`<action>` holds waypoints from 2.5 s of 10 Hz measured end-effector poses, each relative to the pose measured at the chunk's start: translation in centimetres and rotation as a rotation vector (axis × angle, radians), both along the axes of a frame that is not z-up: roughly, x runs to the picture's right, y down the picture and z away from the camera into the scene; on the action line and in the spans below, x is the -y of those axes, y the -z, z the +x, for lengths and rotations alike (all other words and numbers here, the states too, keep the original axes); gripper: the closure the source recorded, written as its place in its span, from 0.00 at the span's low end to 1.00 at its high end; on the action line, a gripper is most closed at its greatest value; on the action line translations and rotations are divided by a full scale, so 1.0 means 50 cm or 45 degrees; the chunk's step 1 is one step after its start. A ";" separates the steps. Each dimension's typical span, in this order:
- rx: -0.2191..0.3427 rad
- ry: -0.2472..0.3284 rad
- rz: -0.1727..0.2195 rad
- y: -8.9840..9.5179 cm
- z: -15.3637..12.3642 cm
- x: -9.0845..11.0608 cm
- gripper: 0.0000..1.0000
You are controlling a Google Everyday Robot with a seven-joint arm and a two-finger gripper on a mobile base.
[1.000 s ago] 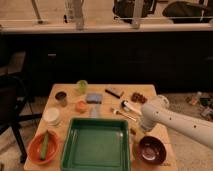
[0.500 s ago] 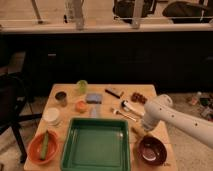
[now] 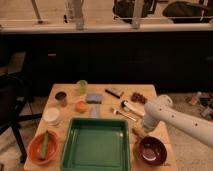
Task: Place banana in tray
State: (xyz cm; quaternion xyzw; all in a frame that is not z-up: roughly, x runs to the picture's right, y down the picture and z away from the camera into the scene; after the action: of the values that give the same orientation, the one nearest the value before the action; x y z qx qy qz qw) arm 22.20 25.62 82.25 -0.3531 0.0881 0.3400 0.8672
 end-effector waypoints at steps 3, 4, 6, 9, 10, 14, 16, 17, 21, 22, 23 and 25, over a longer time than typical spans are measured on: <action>0.007 0.011 0.076 0.015 -0.009 0.039 1.00; 0.001 0.009 0.104 0.018 -0.004 0.052 1.00; -0.010 0.004 0.138 0.021 0.006 0.070 1.00; -0.039 -0.011 0.200 0.029 0.034 0.107 1.00; -0.045 -0.013 0.229 0.038 0.042 0.125 1.00; 0.048 0.056 0.338 0.105 0.011 0.184 1.00; 0.155 0.128 0.368 0.137 -0.036 0.192 1.00; 0.215 0.169 0.375 0.156 -0.061 0.192 1.00; 0.537 0.420 0.366 0.244 -0.205 0.156 1.00; 0.599 0.469 0.359 0.262 -0.231 0.144 1.00; 0.645 0.501 0.349 0.275 -0.253 0.135 1.00; 0.719 0.546 0.320 0.286 -0.308 0.121 1.00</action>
State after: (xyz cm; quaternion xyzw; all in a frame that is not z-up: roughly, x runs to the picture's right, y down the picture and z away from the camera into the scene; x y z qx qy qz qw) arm 6.81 19.55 67.96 -0.2972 -0.1251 0.0480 0.9453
